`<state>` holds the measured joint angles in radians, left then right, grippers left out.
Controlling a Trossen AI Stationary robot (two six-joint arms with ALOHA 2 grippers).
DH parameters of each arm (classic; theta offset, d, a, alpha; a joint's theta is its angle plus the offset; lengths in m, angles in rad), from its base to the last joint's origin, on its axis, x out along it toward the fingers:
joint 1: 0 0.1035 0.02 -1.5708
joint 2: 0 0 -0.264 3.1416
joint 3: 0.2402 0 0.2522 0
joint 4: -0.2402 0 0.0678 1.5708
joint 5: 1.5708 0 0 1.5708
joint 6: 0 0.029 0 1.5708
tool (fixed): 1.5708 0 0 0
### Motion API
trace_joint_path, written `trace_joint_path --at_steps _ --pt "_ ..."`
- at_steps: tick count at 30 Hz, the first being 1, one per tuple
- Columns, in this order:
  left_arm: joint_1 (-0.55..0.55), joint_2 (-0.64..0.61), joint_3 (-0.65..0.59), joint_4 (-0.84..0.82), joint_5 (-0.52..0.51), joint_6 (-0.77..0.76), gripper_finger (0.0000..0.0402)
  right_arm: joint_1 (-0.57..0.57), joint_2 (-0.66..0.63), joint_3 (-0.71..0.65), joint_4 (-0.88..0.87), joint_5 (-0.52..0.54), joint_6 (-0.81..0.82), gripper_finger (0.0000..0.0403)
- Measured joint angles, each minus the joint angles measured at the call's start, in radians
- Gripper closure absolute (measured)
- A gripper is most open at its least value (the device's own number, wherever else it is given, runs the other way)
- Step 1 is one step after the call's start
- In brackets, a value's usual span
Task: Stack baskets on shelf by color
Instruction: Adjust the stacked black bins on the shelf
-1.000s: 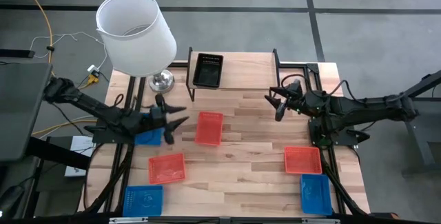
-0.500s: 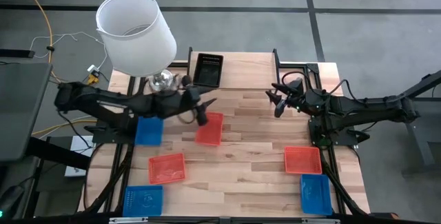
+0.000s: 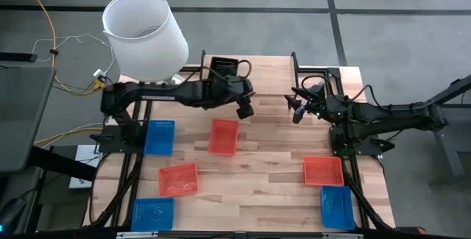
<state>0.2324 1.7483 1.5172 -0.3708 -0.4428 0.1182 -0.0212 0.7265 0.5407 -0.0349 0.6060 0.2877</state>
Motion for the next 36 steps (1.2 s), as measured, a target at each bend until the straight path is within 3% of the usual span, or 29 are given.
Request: trace_joint_path --at_steps 10,25,36 --pt "0.063 0.090 0.038 -0.027 0.140 0.035 0.0241 0.000 0.000 0.000 0.000 0.000 0.000 0.0199" --pt "0.158 0.094 0.039 -0.029 0.323 0.017 0.0241 0.000 0.000 0.000 0.000 0.000 0.003 0.0199" --pt "0.181 0.094 0.039 -0.073 0.338 0.026 0.0241 0.000 0.000 0.000 0.000 0.000 0.002 0.0199"
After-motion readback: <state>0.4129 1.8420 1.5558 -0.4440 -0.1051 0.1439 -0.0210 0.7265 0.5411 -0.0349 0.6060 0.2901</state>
